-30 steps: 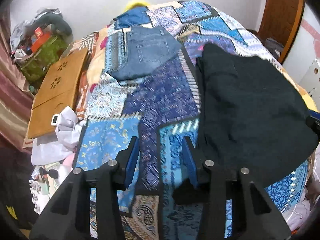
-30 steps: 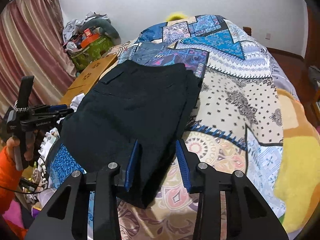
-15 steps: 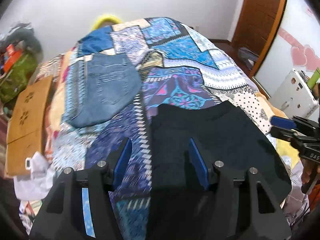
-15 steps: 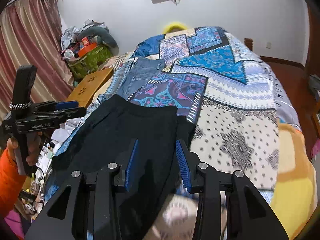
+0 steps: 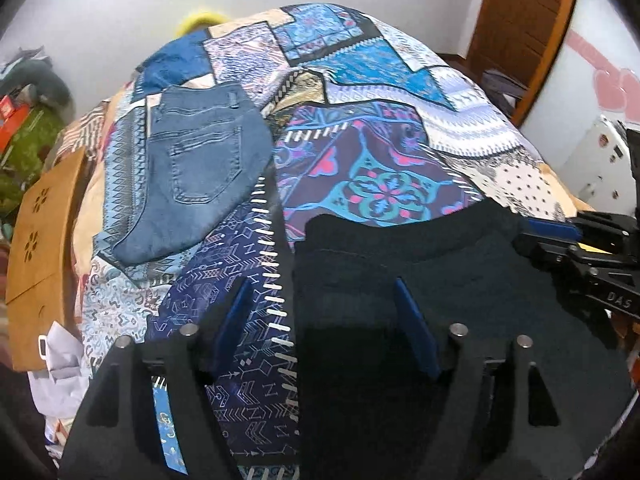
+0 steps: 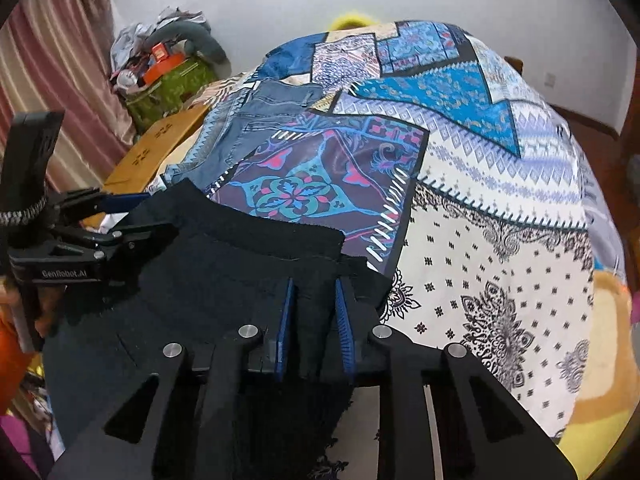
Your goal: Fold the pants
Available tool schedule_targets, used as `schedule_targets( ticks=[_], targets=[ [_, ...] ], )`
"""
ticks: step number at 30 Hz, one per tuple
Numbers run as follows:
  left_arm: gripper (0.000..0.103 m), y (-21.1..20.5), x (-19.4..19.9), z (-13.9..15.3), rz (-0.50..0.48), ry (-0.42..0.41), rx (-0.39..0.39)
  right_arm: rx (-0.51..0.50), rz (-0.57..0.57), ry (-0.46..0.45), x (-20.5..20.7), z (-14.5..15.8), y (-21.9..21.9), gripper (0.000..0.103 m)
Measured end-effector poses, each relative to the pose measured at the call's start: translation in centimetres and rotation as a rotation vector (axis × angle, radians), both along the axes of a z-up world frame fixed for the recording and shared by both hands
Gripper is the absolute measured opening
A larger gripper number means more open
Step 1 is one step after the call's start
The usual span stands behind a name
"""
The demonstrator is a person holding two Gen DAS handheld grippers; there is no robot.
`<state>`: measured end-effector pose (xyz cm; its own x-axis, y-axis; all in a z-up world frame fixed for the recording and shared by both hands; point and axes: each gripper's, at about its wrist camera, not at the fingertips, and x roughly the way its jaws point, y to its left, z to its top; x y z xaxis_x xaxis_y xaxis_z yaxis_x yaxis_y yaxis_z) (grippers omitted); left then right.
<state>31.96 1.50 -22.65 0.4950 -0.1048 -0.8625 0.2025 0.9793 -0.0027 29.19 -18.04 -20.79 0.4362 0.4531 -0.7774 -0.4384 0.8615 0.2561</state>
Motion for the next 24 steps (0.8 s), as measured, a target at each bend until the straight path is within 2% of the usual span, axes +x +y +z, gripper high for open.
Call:
schedule_targets(
  ticks=[4,7,8,9,11,15,18,21,24],
  targets=[
    [0.078,0.4,-0.1,0.6,0.008,0.002,-0.025,-0.030,0.005,-0.008,-0.3,0.8,0.3,0.017],
    [0.077,0.7,-1.1,2.2,0.025,-0.016,-0.022,-0.061,-0.023,-0.045,-1.1,2.3,0.3,0.021],
    [0.077,0.8,-1.7,3.0,0.036,-0.043,-0.014,-0.062,-0.036,-0.054,-1.3,2.8,0.1,0.027],
    [0.077,1.0,-2.3,3.8,0.043,-0.068,-0.011,-0.056,-0.048,-0.061,-1.5,3.3,-0.2,0.040],
    [0.077,1.2,-3.2,5.0,0.050,-0.103,-0.007,-0.026,-0.074,-0.085,-2.2,4.5,-0.9,0.053],
    [0.084,1.6,-4.9,6.6,0.035,-0.113,-0.038,0.001,-0.082,-0.114,-3.8,6.4,-1.3,0.067],
    [0.093,2.0,-5.9,6.7,0.027,-0.088,-0.070,0.022,-0.080,-0.119,-5.0,7.0,-1.3,0.080],
    [0.096,2.9,-6.3,5.6,0.046,-0.015,-0.132,0.051,-0.069,-0.105,-6.2,6.6,-1.2,0.084],
    [0.096,3.9,-6.4,4.0,0.072,0.071,-0.205,0.069,-0.070,-0.039,-6.7,4.8,-1.0,0.085]
  ],
)
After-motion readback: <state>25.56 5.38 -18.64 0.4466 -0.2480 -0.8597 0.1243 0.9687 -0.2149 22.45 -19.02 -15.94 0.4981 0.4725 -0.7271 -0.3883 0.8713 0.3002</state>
